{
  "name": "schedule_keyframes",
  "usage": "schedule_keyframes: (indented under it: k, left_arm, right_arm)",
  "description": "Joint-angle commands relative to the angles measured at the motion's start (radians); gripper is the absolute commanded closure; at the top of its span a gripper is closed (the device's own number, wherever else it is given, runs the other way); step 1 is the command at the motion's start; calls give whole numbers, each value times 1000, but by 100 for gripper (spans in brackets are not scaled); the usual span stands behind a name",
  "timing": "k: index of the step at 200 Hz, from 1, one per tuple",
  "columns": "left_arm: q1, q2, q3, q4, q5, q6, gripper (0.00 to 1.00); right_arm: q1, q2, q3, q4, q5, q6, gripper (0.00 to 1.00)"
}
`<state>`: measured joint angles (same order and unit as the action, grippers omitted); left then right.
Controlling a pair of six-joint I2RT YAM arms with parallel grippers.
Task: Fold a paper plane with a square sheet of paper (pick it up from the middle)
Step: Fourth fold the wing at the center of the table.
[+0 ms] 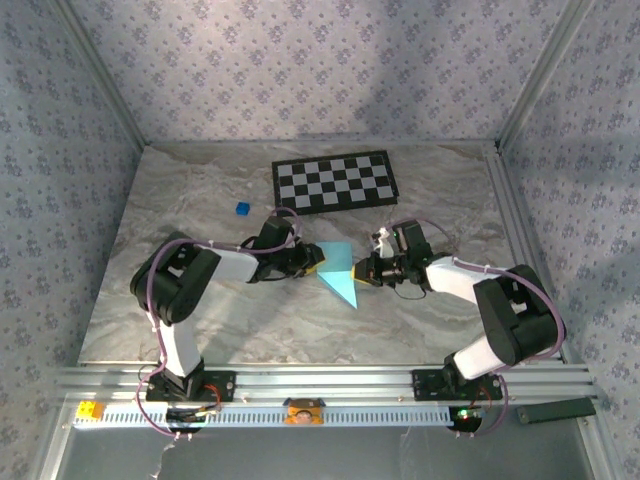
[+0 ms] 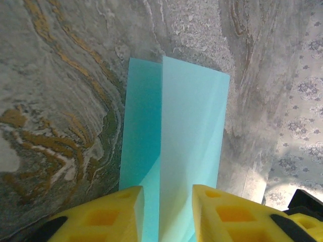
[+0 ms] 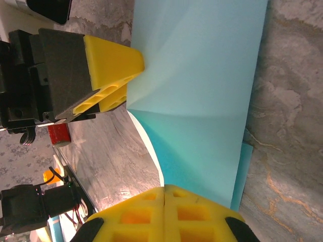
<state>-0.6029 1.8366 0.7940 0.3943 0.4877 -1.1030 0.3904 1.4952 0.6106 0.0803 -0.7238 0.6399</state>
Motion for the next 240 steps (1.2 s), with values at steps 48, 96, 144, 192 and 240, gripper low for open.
schedule_keyframes:
  k: [48,96,144,192,240]
  left_arm:
    - [-8,-13,-4,61,0,-25,86]
    - [-62,-100,-39,24,-143,-65,93]
    - [-141,-172,-105,23,-294,-150,94]
    - [-189,-243,-134,-42,-419,-179,95]
    - [-188,-319,-143,-117,-477,-160,94]
  right_arm:
    - [-12,-15,-19,-14,-3,-4,99]
    - [-2,-34,21,-200,130,-121,74]
    - [6,-144,23,-322,281,-195,57]
    - [46,-281,-19,-295,345,-218,55]
    - [126,-354,-79,-195,464,-243,50]
